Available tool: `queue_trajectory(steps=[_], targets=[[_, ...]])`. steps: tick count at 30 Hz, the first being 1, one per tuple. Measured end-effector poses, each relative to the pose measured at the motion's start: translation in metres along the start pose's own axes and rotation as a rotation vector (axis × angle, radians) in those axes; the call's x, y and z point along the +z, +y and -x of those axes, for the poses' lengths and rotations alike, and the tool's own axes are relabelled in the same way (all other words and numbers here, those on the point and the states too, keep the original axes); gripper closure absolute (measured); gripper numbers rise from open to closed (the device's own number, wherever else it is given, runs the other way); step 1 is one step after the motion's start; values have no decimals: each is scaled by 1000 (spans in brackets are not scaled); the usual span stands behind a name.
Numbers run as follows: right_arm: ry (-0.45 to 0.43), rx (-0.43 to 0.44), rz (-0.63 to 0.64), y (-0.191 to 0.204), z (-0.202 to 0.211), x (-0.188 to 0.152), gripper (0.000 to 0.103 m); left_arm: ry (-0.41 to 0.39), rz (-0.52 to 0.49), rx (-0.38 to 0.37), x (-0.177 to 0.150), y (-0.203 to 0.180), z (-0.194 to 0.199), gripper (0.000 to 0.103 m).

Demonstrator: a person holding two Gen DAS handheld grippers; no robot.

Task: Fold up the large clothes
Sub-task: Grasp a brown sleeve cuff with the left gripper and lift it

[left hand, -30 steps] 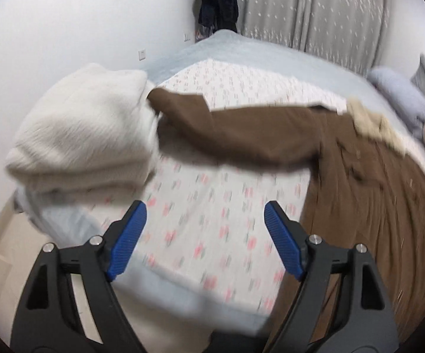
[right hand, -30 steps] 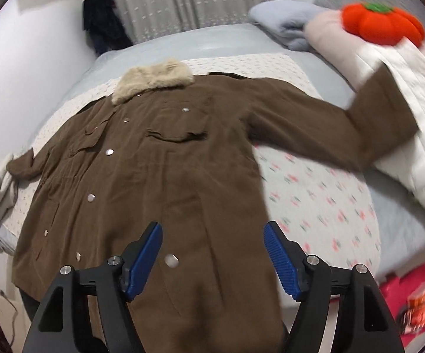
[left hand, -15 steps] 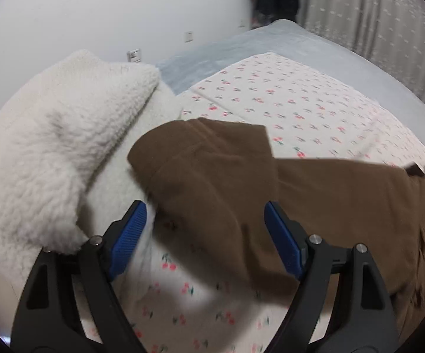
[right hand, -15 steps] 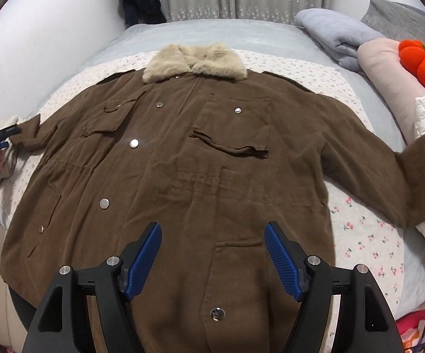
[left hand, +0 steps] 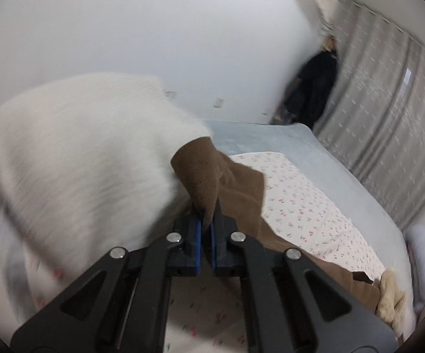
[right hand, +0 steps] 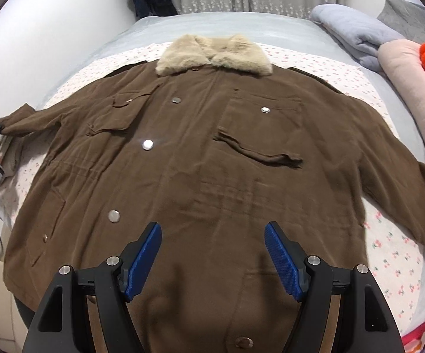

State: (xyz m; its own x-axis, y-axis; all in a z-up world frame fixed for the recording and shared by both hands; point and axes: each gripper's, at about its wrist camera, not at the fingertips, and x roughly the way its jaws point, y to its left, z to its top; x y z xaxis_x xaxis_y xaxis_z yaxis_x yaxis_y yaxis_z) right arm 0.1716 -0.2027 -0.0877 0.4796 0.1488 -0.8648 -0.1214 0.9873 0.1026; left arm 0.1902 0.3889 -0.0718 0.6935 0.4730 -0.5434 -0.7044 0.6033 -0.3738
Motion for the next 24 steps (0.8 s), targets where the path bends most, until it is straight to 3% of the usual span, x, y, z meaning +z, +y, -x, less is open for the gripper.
queue_trajectory(steps=[4,6,7,8,10,11,13,15,16,18,20,24], targets=[[11,30,27,14,-9,3,29,101,67,67,-44,26,-13,94],[20,28,46,20,-11,1,29,109,51,6,-56,31,-9,90],[23,29,55,22,-11,0,29,113,35,-19,-58,31,-9,72],[25,32,62,23,-11,0,29,117,20,-45,-58,30,-8,46],[28,39,66,24,-11,-1,29,116,10,-78,-52,29,-10,30],[29,43,64,24,-11,-1,29,141,1,-76,-47,26,-17,30],[34,53,51,24,-15,0,29,183,9,-60,-40,22,-28,31],[37,60,38,24,-18,1,29,208,30,-49,-34,11,-36,66],[39,65,33,25,-19,2,29,233,18,-23,-32,5,-39,96],[41,77,32,26,-20,5,29,235,-1,33,-29,-6,-37,96],[36,86,32,29,-20,11,29,182,-4,9,-20,-22,-27,96],[7,160,39,47,-21,47,29,65,-5,-113,10,-50,-8,96]])
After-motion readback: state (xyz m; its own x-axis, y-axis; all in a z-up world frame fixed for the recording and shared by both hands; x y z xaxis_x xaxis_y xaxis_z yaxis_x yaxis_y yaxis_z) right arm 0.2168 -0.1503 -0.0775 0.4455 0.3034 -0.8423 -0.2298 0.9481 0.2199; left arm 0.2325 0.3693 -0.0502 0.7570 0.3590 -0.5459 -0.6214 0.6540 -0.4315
